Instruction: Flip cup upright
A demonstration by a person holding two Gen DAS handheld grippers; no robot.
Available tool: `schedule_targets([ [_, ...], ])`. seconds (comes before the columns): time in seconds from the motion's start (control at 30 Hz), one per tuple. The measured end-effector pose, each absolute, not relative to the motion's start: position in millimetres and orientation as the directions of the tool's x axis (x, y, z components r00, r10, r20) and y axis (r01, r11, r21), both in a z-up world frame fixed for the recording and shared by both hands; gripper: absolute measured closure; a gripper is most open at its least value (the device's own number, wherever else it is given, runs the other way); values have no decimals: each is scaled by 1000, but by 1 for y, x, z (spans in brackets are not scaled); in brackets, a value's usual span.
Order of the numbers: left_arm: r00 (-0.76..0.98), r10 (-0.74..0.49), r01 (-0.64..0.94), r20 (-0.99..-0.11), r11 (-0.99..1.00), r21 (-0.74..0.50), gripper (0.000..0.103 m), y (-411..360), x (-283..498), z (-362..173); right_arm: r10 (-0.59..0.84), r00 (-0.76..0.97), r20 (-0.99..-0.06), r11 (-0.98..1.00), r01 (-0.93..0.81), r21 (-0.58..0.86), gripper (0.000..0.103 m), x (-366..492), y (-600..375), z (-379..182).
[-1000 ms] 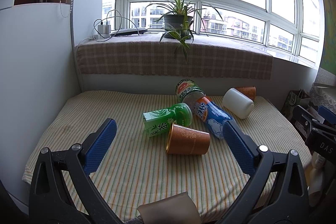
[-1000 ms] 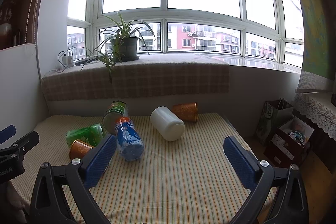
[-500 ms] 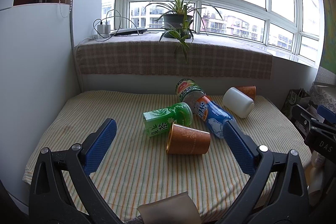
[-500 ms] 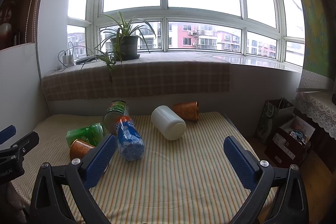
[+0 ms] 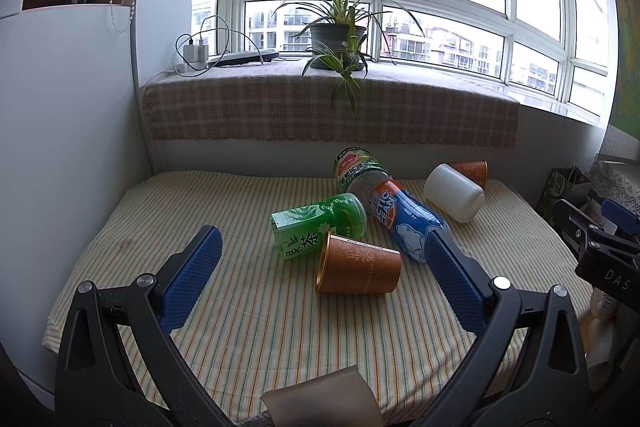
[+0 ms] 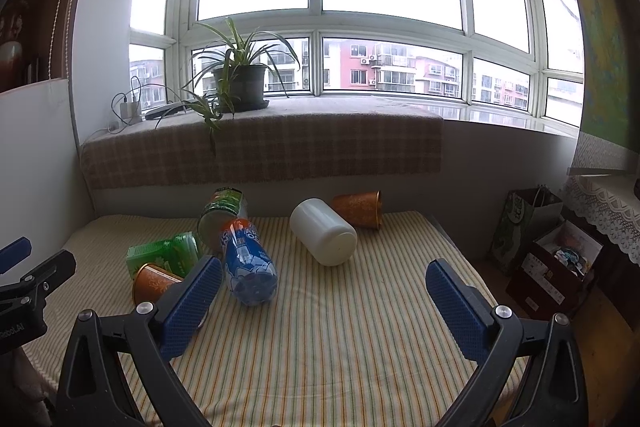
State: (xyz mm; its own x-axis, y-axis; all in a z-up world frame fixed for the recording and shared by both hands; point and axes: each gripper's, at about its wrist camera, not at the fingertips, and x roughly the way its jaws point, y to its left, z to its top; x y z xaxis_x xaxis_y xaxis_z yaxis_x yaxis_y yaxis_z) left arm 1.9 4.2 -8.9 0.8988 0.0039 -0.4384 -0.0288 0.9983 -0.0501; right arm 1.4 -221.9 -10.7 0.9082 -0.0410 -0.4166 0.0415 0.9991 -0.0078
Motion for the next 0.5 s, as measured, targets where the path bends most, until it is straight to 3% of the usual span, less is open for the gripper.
schedule_targets([
  [0.5,889,7,-29,-458,999,-40,0,1,9,-21,-37,898,-439,999,30,-23,0,18,-221,-16],
])
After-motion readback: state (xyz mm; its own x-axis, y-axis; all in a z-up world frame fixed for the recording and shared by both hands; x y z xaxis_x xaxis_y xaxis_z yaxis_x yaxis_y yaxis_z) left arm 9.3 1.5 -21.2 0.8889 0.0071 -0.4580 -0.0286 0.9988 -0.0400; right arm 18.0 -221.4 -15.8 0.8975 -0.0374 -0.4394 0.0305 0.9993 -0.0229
